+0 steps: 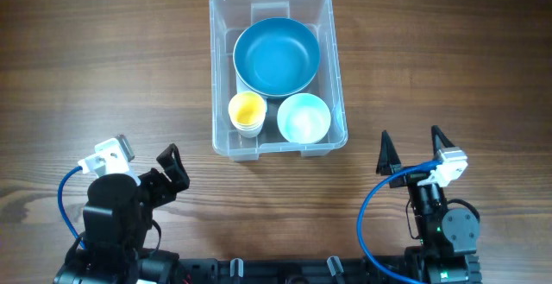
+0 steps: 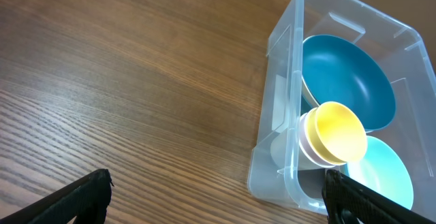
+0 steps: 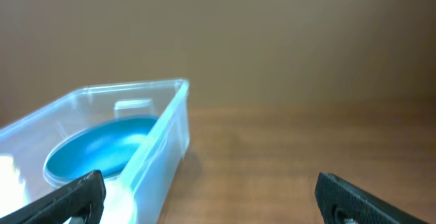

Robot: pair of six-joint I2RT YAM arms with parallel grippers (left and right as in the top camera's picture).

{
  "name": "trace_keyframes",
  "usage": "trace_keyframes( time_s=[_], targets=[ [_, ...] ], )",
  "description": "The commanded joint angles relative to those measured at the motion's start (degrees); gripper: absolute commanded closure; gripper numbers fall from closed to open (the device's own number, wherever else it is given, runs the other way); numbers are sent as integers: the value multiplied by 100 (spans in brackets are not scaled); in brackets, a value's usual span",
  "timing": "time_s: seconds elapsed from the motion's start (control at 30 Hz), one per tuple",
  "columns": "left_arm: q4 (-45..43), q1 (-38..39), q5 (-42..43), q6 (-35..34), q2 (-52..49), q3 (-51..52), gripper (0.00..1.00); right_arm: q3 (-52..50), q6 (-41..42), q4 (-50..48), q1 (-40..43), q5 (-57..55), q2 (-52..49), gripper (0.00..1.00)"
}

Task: Pack container

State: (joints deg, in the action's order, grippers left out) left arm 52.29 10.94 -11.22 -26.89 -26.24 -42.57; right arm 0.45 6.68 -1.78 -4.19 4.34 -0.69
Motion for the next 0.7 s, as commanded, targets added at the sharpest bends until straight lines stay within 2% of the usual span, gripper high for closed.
trace_keyframes(
  time_s=[0.0,0.63,0.67],
  targets=[
    [-17,35,24,-52,20,15,0,-15,-365,120,11,455,50,0],
    [-11,35,24,-52,22,15,0,-15,-330,116,11,450,11,0],
    [101,26,-195,205,26,15,0,-15,-330,116,11,450,11,0]
  ],
)
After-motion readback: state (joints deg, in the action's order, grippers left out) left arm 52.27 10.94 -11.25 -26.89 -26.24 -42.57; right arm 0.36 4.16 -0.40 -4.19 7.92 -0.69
